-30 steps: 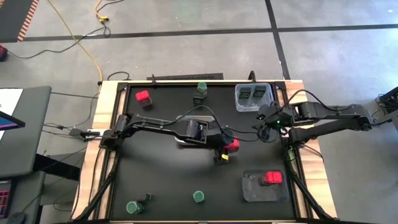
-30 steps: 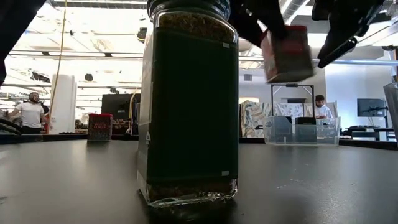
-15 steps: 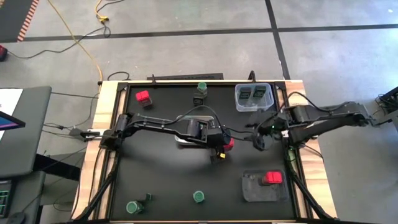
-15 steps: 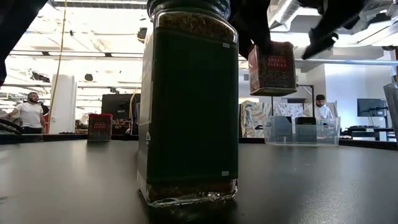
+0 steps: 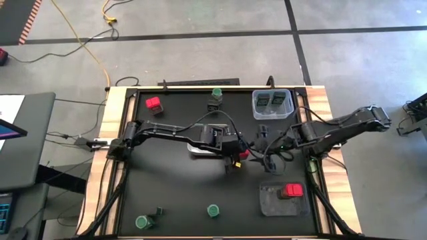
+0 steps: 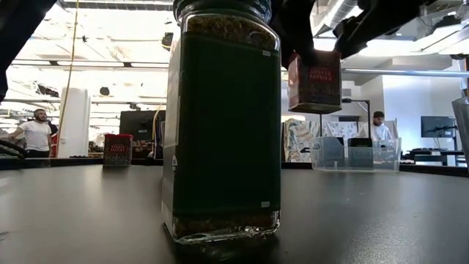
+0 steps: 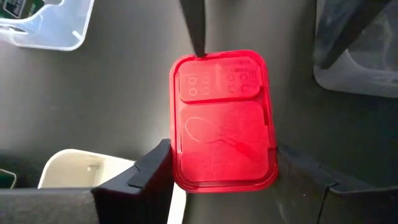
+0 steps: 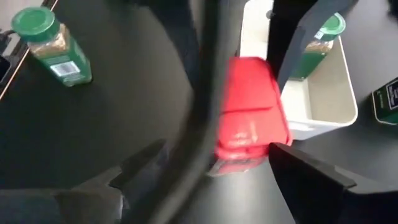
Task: Sort spices by type
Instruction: Put the bottom red seasoning can into the black bin
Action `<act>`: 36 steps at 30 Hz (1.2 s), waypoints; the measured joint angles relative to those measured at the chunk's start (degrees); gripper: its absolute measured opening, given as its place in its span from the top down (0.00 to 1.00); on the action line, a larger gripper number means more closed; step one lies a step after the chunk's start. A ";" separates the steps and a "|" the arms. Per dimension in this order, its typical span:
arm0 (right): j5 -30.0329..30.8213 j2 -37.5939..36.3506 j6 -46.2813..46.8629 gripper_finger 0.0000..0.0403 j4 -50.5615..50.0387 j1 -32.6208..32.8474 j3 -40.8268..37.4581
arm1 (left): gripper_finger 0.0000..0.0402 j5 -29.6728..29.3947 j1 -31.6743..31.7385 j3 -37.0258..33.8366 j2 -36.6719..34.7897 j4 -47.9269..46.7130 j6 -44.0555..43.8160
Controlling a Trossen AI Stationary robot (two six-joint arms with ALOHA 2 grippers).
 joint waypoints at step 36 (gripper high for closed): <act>-0.14 4.82 -6.18 0.23 9.14 -2.75 -0.02 | 0.47 -0.07 -0.37 -0.04 0.00 -0.58 -0.77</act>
